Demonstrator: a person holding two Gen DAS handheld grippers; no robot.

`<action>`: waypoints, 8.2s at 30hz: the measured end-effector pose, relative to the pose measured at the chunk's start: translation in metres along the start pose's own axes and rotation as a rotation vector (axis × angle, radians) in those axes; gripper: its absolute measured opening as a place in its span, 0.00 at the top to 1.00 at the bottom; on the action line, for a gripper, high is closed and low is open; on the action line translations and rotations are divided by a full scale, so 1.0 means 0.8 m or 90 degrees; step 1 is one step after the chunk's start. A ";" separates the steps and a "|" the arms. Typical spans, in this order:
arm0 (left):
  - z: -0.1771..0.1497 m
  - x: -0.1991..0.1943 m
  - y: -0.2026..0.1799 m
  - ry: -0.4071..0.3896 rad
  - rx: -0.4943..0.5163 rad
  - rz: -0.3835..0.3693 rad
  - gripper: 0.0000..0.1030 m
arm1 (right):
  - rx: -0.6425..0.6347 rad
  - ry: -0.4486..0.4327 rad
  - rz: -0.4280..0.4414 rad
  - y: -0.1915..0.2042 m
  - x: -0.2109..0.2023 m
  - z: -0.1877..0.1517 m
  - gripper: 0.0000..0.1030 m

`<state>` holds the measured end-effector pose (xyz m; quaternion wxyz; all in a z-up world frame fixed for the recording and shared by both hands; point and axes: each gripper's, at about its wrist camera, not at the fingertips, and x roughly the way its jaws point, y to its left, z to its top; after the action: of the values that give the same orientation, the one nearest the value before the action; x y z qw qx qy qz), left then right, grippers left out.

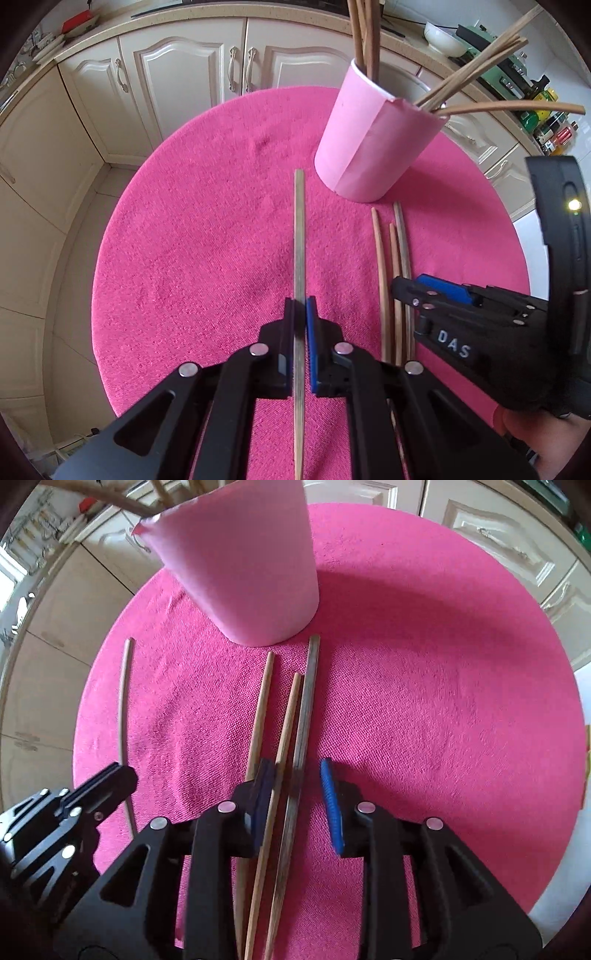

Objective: Organize utensils
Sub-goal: 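Lower both tools to the remaining chopsticks and grasp one with each, then lift a chopstick with the right tool while the left tool lifts another, then drop both chopsticks into the pink cup and open both tools, then lower both tools to the last two chopsticks on the pink cloth, then grasp a chopstick with the left tool while the right tool grasps the other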

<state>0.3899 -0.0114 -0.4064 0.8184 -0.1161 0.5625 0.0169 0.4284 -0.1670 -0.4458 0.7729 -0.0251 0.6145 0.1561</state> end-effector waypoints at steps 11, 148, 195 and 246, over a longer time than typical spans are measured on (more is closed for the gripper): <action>0.004 -0.012 0.008 -0.011 0.000 -0.012 0.94 | 0.060 0.019 0.060 -0.037 -0.010 -0.005 0.76; 0.085 -0.141 -0.046 -0.369 0.120 0.004 0.65 | -0.071 -0.432 0.038 0.015 -0.157 0.055 0.94; -0.023 -0.021 -0.077 -0.066 0.164 -0.047 0.63 | 0.104 -0.367 -0.031 -0.065 -0.159 -0.103 0.56; 0.001 0.009 -0.004 0.004 0.046 0.023 0.94 | 0.031 -0.058 0.049 -0.001 -0.006 -0.030 0.72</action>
<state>0.3936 -0.0151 -0.4125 0.8201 -0.0762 0.5670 0.0111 0.4049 -0.1746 -0.4470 0.7937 0.0248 0.5832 0.1716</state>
